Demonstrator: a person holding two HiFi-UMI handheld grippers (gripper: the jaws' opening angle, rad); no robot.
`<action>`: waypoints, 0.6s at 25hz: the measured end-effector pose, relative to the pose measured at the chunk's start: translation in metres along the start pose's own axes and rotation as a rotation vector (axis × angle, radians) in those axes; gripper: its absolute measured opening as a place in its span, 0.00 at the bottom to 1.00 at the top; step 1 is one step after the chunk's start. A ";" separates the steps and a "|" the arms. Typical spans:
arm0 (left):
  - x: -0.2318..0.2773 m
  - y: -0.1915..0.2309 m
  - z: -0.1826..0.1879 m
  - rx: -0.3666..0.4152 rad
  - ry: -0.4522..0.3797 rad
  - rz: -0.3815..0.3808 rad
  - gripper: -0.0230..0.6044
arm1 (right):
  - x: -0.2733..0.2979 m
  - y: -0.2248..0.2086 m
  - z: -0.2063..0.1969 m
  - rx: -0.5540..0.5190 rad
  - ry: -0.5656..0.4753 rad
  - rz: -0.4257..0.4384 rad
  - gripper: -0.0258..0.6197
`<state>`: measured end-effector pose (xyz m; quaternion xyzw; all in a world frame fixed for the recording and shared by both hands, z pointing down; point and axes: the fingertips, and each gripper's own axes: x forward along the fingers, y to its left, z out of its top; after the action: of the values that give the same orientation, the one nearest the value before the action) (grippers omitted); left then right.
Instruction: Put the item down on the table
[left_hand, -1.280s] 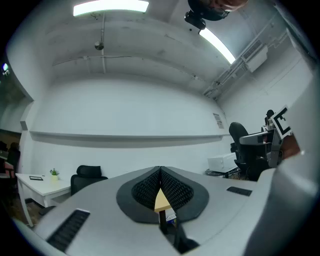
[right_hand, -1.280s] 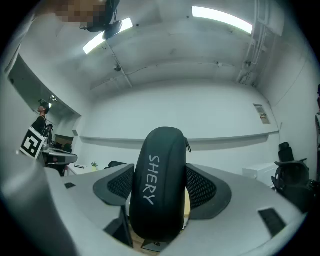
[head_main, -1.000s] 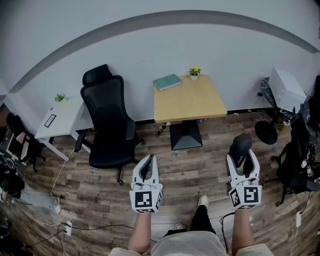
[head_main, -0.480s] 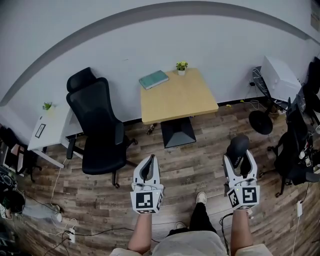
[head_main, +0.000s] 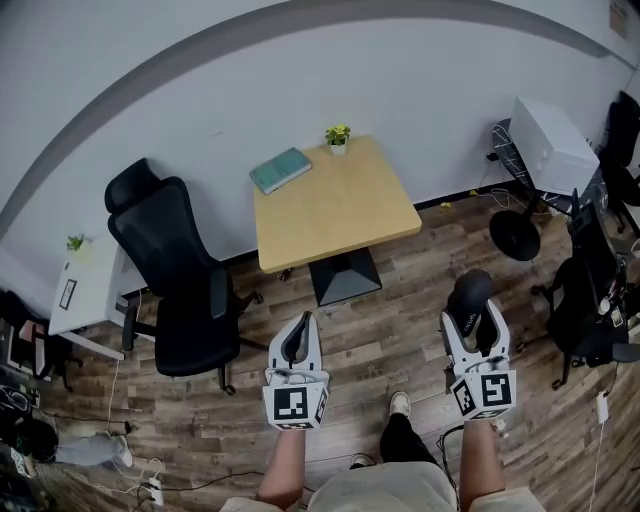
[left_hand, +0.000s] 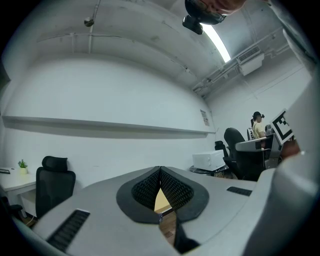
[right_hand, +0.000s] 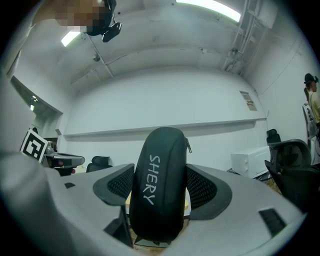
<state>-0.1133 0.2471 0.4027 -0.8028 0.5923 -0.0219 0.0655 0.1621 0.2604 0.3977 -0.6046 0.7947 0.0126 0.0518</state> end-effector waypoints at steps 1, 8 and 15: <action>0.012 -0.004 0.001 0.001 0.001 -0.008 0.05 | 0.006 -0.009 -0.001 0.005 0.004 -0.009 0.56; 0.099 -0.038 0.006 0.007 0.012 -0.058 0.05 | 0.049 -0.079 -0.002 0.025 0.014 -0.051 0.56; 0.171 -0.077 0.019 0.012 0.008 -0.092 0.05 | 0.080 -0.145 0.004 0.027 0.007 -0.057 0.56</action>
<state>0.0127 0.1078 0.3862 -0.8287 0.5548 -0.0316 0.0671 0.2804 0.1450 0.3921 -0.6264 0.7774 -0.0018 0.0575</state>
